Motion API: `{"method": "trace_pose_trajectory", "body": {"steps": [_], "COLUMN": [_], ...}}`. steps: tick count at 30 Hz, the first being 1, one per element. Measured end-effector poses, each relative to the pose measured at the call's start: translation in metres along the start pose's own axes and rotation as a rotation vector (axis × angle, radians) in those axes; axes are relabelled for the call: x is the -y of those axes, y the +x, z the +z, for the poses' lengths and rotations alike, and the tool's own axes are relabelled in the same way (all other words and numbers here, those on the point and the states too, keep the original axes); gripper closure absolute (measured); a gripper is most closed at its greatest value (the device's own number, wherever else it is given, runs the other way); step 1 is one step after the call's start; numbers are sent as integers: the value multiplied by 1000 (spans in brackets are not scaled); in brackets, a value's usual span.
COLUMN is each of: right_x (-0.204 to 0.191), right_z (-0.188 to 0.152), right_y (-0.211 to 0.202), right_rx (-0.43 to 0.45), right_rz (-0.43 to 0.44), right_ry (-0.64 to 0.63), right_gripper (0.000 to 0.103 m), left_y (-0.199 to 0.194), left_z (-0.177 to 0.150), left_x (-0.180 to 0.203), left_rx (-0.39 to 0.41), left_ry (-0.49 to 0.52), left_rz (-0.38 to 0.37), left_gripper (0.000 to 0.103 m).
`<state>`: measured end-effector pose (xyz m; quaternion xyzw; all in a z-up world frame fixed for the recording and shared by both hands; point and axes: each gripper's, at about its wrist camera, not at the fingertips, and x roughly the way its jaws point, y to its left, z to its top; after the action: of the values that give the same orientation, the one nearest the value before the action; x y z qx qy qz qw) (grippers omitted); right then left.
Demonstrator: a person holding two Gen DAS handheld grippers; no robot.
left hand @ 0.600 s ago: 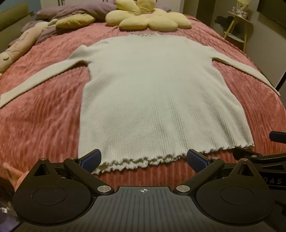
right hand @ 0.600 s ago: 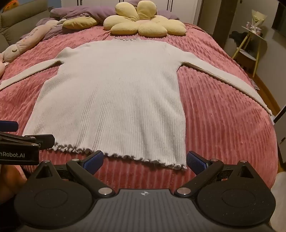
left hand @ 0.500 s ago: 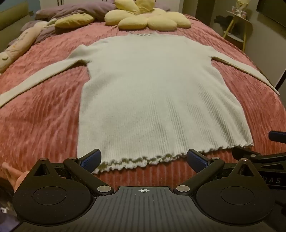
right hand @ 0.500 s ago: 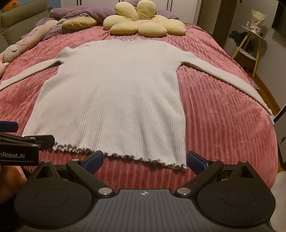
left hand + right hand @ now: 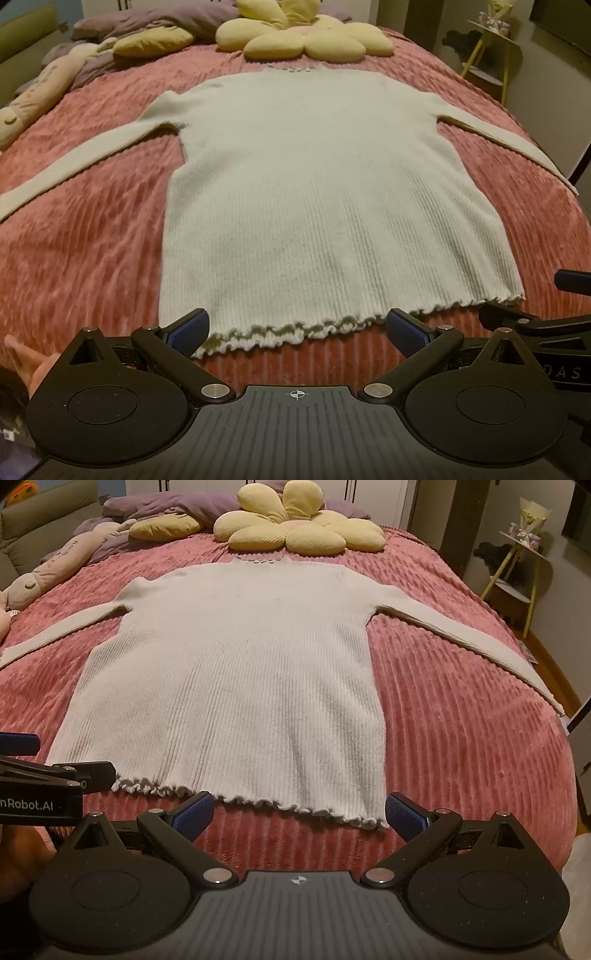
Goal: Fold small clothes
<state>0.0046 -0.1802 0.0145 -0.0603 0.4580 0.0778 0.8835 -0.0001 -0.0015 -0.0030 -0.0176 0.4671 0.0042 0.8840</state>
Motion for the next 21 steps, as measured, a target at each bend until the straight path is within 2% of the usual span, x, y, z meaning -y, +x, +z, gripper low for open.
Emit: {"method": "trace_pose_trajectory", "body": {"steps": [21], "right_x": [0], "right_z": [0], "right_y": [-2], "right_rx": [8], "right_rz": [8], "right_ry": [8], "right_gripper": [4], "left_y": [1], "left_z": [0], "left_x": [-1], "left_rx": [-6], "left_ry": [0], "left_rz": [6], "left_gripper": [0]}}
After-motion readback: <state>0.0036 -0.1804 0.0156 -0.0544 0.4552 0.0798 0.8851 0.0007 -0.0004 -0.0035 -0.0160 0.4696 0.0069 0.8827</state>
